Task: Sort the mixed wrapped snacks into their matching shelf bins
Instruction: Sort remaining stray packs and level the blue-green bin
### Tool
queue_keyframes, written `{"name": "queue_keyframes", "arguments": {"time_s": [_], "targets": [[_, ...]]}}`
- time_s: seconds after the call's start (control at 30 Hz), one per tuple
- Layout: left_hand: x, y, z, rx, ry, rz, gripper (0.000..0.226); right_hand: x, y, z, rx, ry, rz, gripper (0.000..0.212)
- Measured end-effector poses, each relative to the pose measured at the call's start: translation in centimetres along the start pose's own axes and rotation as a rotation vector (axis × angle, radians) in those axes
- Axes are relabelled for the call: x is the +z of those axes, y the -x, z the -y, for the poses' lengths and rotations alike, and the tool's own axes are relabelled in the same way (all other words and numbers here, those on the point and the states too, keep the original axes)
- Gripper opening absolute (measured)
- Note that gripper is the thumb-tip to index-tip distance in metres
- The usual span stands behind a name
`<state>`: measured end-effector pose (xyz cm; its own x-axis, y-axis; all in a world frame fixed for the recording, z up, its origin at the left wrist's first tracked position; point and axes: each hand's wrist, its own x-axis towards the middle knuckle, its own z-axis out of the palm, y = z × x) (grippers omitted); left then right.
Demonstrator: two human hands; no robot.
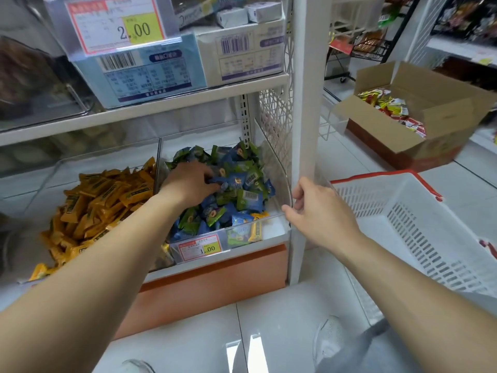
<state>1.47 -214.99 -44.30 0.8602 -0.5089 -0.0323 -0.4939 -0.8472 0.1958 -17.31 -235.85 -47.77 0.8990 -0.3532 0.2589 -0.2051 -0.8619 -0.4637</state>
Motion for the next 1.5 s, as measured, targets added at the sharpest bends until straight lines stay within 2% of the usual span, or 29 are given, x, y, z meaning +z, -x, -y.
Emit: {"name": "queue_keyframes", "arguments": {"time_s": [0.1,0.17,0.27,0.37,0.53,0.67,0.73,0.77,0.97,1.1,1.23,1.3,1.37,1.43,1.5], "targets": [[-0.3,1.1,-1.7,0.089,0.015,-0.121,0.026,0.0,0.0,0.0,-0.001,0.021,0.001,0.028],[0.1,1.9,-3.7,0.194,0.183,-0.162,0.017,-0.1,0.0,0.0,0.003,0.028,0.005,0.027],[1.7,2.6,-6.5,0.269,0.429,0.156,0.015,-0.2,0.0,0.0,0.011,0.034,0.02,0.027],[3.8,1.8,-6.9,0.246,0.325,0.363,0.026,-0.1,0.2,0.0,0.002,0.034,0.016,0.028],[5.3,0.1,-6.7,0.214,0.158,0.446,0.037,0.0,0.1,-0.2,-0.006,0.042,0.02,0.03],[5.5,-1.0,-7.7,0.263,-0.023,0.536,0.031,0.1,0.2,-0.1,-0.016,0.043,0.011,0.031],[5.5,-1.3,-7.8,0.258,-0.06,0.579,0.02,0.1,0.1,-0.2,-0.011,0.04,0.014,0.03],[5.5,-1.4,-7.8,0.258,-0.057,0.585,0.013,0.1,0.1,-0.2,-0.01,0.042,0.015,0.03],[4.5,-0.9,-7.0,0.226,0.054,0.604,0.024,-0.3,0.0,0.2,-0.006,0.054,0.024,0.029],[4.1,-0.2,-7.1,0.184,0.097,0.641,0.02,-0.7,0.0,1.0,-0.025,0.035,0.038,0.02],[2.9,0.8,-6.8,0.154,0.41,0.647,0.007,-0.4,-0.3,3.0,-0.059,-0.175,0.027,0.012],[2.3,1.4,-6.2,0.122,0.561,0.632,0.018,-0.1,-0.8,4.0,-0.084,-0.262,-0.004,0.012],[1.8,2.0,-5.6,0.13,0.625,0.557,0.015,0.2,-1.6,5.2,-0.106,-0.323,-0.017,0.018],[1.2,2.5,-4.9,0.125,0.663,0.419,0.013,0.5,-2.4,6.4,-0.129,-0.335,-0.011,0.025],[0.7,3.1,-3.9,0.066,0.798,0.273,0.012,1.0,-3.2,7.8,-0.131,-0.334,0.003,0.031]]}}
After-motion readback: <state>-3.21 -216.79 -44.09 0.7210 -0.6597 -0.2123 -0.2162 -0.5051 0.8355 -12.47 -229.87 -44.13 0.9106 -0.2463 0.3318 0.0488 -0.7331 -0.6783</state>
